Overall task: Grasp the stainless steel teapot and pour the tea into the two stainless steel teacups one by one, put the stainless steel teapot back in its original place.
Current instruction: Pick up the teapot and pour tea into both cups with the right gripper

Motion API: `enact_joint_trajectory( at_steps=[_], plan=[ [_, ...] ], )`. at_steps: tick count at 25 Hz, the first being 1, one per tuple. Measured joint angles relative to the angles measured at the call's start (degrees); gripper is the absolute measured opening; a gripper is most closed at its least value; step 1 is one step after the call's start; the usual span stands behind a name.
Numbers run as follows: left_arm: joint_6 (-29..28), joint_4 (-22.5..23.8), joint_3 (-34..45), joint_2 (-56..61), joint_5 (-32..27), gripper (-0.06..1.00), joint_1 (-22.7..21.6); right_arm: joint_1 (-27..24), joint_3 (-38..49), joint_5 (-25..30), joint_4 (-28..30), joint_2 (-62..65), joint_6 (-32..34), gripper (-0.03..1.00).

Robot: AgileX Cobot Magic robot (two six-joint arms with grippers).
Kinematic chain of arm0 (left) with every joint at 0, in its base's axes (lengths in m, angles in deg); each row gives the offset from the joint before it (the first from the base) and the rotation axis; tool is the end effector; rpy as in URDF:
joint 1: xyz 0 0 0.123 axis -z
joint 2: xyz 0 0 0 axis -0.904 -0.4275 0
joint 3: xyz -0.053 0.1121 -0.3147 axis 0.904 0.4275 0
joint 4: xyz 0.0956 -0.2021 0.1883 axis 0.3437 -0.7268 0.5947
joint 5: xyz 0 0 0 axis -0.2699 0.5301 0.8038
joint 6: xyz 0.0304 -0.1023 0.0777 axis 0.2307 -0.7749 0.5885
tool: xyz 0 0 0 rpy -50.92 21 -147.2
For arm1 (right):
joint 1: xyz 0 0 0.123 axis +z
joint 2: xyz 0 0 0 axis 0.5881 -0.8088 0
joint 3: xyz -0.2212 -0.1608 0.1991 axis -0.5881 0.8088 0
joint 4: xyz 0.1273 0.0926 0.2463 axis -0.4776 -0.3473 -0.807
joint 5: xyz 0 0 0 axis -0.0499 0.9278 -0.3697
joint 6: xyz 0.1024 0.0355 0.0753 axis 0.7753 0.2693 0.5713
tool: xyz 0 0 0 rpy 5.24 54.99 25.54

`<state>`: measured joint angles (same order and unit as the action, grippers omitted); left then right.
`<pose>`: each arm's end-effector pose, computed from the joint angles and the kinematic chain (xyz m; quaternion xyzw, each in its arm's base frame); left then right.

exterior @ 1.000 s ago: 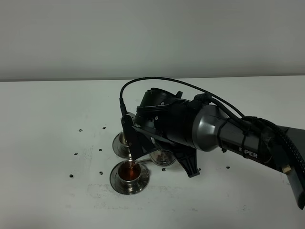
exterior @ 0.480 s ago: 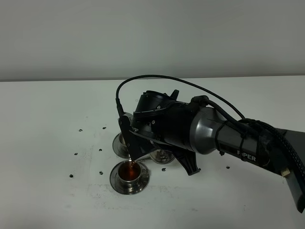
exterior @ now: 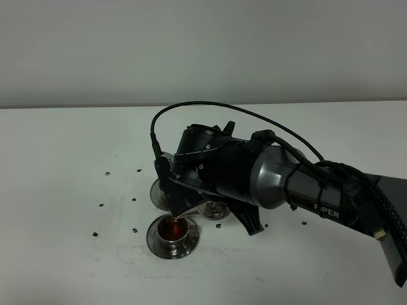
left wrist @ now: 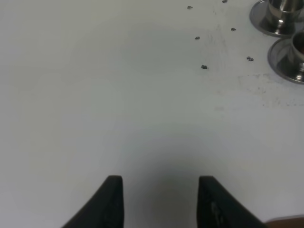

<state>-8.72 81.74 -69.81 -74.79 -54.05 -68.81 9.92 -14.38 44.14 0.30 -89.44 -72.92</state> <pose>0.0182 -0.0133 0.2638 0.0564 0.8607 0.0051 0.5060 0.3954 0.2990 0.2032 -0.7483 0.5866 -0.3085 0.0279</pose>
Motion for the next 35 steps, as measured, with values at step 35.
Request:
enact_joint_trajectory(
  at_steps=[35],
  plan=[
    [0.00,1.44,0.00,0.00,0.00,0.38,0.00,1.06,0.06,0.95,3.70,0.00,-0.38,0.19]
  ],
)
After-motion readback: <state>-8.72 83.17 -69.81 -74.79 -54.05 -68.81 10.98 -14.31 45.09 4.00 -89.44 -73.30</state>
